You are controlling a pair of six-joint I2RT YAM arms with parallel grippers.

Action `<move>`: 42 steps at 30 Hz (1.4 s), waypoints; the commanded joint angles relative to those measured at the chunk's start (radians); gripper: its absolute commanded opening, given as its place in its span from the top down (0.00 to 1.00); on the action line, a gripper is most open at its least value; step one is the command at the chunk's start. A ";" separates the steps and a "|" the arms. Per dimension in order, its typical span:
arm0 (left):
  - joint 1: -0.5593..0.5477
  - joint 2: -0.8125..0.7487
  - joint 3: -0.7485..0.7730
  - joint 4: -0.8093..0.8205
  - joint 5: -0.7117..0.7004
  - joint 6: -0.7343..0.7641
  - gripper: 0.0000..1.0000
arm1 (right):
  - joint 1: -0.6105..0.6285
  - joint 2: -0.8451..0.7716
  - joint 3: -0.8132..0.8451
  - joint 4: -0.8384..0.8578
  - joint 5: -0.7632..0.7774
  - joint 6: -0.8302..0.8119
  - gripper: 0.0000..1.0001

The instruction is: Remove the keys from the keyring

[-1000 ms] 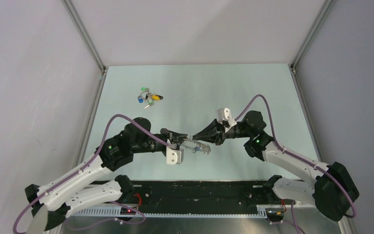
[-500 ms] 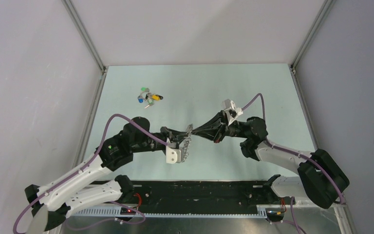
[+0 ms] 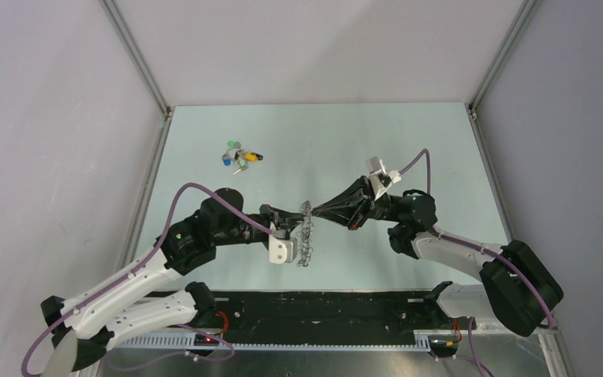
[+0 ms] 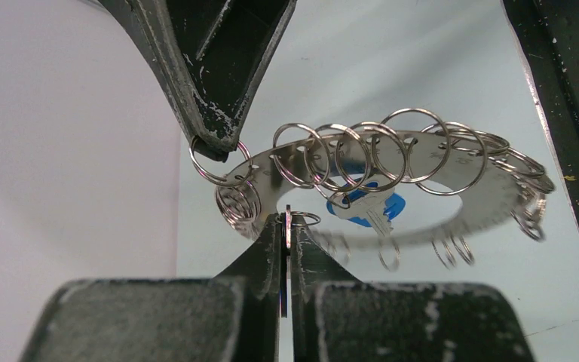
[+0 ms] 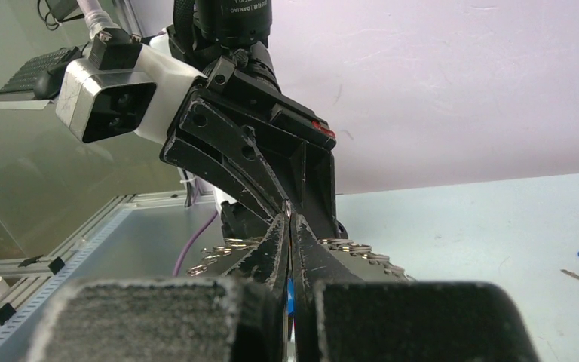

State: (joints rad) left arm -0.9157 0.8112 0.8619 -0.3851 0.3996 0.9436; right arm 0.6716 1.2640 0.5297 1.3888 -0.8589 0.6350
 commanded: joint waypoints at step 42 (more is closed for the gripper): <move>0.829 1.244 0.804 0.076 -0.152 -1.205 0.58 | -0.270 -0.451 0.028 -0.952 0.435 -0.508 1.00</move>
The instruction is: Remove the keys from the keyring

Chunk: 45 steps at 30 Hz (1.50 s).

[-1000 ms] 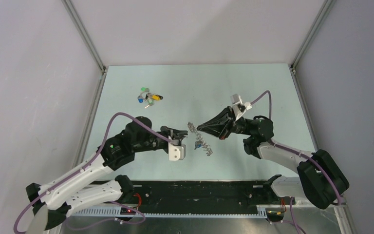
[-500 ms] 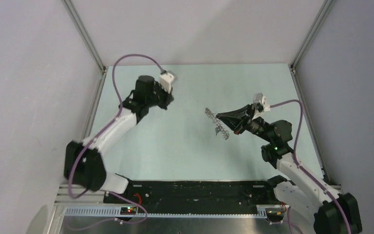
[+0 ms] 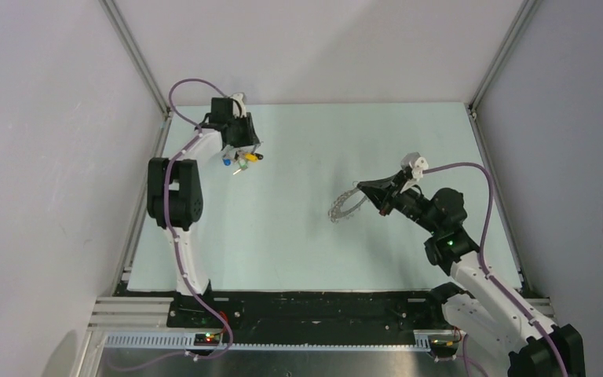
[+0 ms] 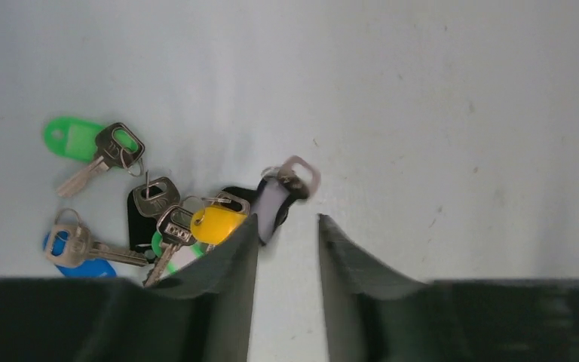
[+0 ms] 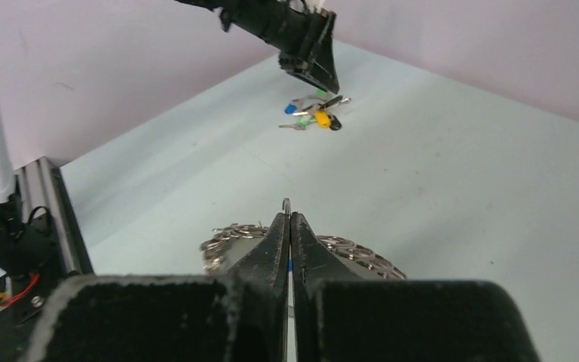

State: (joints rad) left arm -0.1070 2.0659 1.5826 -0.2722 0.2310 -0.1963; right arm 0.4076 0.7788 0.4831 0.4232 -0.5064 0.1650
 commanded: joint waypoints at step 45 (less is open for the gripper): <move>0.033 -1.333 -0.675 -0.039 -0.011 -0.177 0.00 | -0.071 -0.118 0.232 -0.387 0.859 0.003 0.01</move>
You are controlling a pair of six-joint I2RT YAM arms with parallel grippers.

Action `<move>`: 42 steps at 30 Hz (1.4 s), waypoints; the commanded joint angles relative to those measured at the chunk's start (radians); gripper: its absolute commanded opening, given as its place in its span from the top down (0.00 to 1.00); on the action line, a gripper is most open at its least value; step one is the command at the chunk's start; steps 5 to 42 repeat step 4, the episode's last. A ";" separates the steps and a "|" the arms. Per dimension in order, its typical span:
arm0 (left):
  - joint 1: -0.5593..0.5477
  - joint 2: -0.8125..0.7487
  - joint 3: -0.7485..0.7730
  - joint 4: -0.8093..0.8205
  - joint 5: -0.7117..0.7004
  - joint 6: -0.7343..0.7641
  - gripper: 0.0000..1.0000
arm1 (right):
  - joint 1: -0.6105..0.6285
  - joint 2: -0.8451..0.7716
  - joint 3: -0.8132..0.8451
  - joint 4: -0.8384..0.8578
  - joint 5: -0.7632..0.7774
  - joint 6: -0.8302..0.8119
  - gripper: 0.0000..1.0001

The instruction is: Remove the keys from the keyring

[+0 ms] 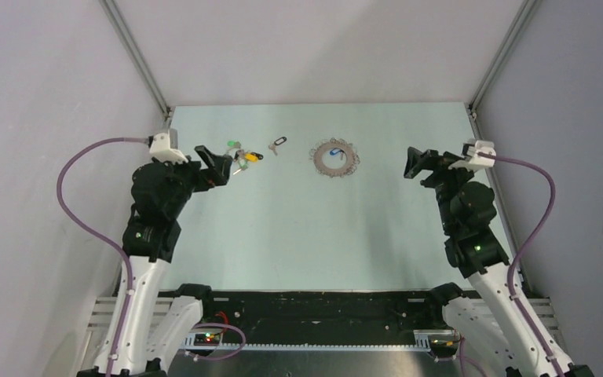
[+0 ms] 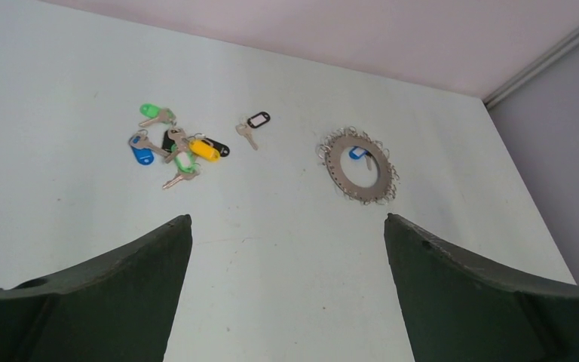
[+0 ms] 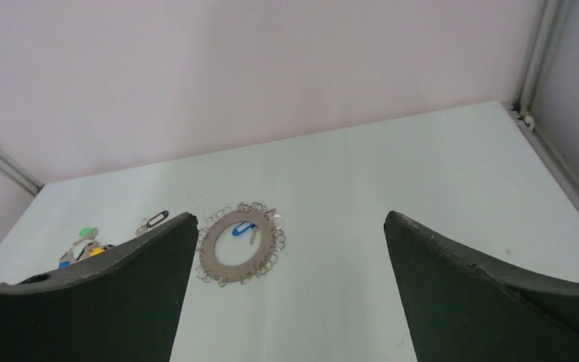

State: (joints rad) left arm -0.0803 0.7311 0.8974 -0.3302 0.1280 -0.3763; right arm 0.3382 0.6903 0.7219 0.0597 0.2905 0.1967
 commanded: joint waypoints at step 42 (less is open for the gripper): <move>0.005 0.043 0.031 0.023 0.137 -0.017 0.00 | -0.001 -0.054 -0.010 -0.091 0.080 -0.015 0.01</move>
